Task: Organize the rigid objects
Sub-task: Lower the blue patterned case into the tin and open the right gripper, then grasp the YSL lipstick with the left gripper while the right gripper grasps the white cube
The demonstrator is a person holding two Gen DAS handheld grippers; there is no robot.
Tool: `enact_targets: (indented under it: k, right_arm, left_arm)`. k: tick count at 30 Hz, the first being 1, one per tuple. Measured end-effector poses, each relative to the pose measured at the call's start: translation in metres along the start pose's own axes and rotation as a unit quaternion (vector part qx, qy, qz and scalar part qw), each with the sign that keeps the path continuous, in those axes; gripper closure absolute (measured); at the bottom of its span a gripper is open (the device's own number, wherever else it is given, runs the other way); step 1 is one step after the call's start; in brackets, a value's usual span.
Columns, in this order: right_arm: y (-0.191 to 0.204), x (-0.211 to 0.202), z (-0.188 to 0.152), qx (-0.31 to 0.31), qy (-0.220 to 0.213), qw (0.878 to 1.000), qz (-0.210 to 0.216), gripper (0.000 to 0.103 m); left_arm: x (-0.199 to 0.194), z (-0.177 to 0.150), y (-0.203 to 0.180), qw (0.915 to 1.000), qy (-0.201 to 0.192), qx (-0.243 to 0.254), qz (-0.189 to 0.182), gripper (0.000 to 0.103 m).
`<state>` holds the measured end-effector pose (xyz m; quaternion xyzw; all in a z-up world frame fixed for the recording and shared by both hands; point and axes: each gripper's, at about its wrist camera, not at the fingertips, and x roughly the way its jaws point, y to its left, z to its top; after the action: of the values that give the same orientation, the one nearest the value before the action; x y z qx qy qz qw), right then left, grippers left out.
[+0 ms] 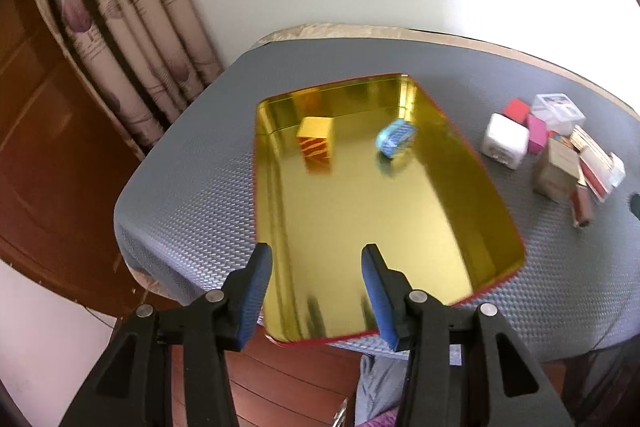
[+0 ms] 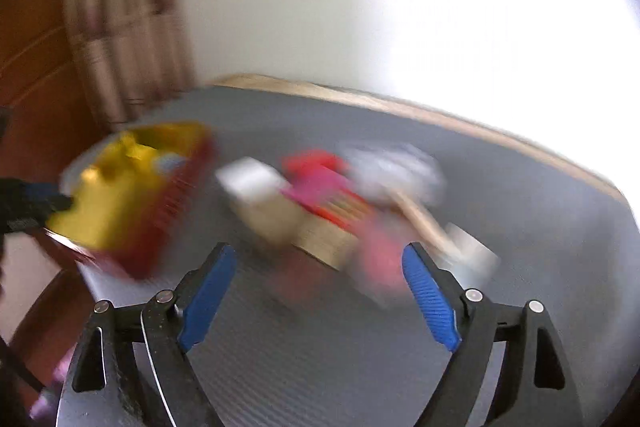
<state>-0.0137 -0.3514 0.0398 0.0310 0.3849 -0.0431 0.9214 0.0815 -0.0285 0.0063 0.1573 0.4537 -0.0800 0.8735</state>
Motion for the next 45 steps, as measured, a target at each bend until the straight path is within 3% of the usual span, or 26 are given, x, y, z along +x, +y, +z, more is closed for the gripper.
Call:
enact_targets:
  k: [2, 5, 8, 13, 17, 21, 24, 31, 34, 35, 38, 41, 45]
  right_arm:
    - [-0.061, -0.015, -0.019, 0.056, 0.018, 0.997, -0.043, 0.019]
    - [-0.121, -0.025, -0.029, 0.124, 0.036, 0.99, -0.059, 0.019]
    - [-0.143, -0.021, -0.025, 0.134, 0.042, 0.989, -0.055, 0.019]
    - [-0.127, 0.004, -0.003, 0.057, 0.044, 0.997, -0.024, 0.02]
    - [-0.118, 0.023, 0.007, 0.014, 0.046, 0.999, 0.015, 0.027]
    - [-0.111, 0.04, 0.015, -0.024, 0.063, 0.996, 0.052, 0.029]
    - [-0.106, 0.055, 0.021, -0.067, 0.084, 0.993, 0.057, 0.042]
    - [-0.101, 0.086, 0.033, -0.132, 0.126, 0.98, 0.077, 0.044]
    - [-0.102, 0.097, 0.033, -0.135, 0.149, 0.974, 0.102, 0.069]
    - [-0.101, 0.097, 0.033, -0.138, 0.149, 0.974, 0.102, 0.075]
    - [-0.106, 0.09, 0.03, -0.125, 0.146, 0.976, 0.098, 0.075]
    - [-0.123, 0.067, 0.019, -0.084, 0.117, 0.986, 0.084, 0.075]
    - [-0.146, 0.034, -0.011, -0.058, 0.082, 0.995, 0.005, 0.075]
  left_arm:
    - [-0.007, 0.0, -0.011, 0.9999, -0.003, 0.009, -0.009, 0.056]
    - [-0.015, -0.002, -0.03, 0.9995, -0.002, 0.018, -0.028, 0.053]
    - [-0.018, -0.004, -0.048, 0.9988, 0.009, 0.015, -0.045, 0.053]
    - [-0.018, -0.006, -0.073, 0.997, 0.033, 0.017, -0.068, 0.053]
    - [-0.019, -0.006, -0.088, 0.9964, 0.038, 0.038, -0.065, 0.053]
    - [-0.017, -0.005, -0.099, 0.9955, 0.044, 0.053, -0.066, 0.053]
    - [-0.014, -0.003, -0.106, 0.994, 0.056, 0.054, -0.078, 0.053]
    - [-0.008, 0.005, -0.129, 0.9915, 0.071, 0.065, -0.088, 0.053]
    - [-0.006, 0.009, -0.139, 0.9906, 0.073, 0.072, -0.091, 0.053]
    - [-0.006, 0.011, -0.142, 0.9903, 0.073, 0.075, -0.091, 0.053]
    - [-0.007, 0.018, -0.154, 0.9883, 0.066, 0.086, -0.107, 0.053]
    - [-0.006, 0.027, -0.166, 0.9833, 0.056, 0.092, -0.146, 0.053]
    - [0.007, 0.04, -0.189, 0.9683, 0.083, 0.092, -0.217, 0.053]
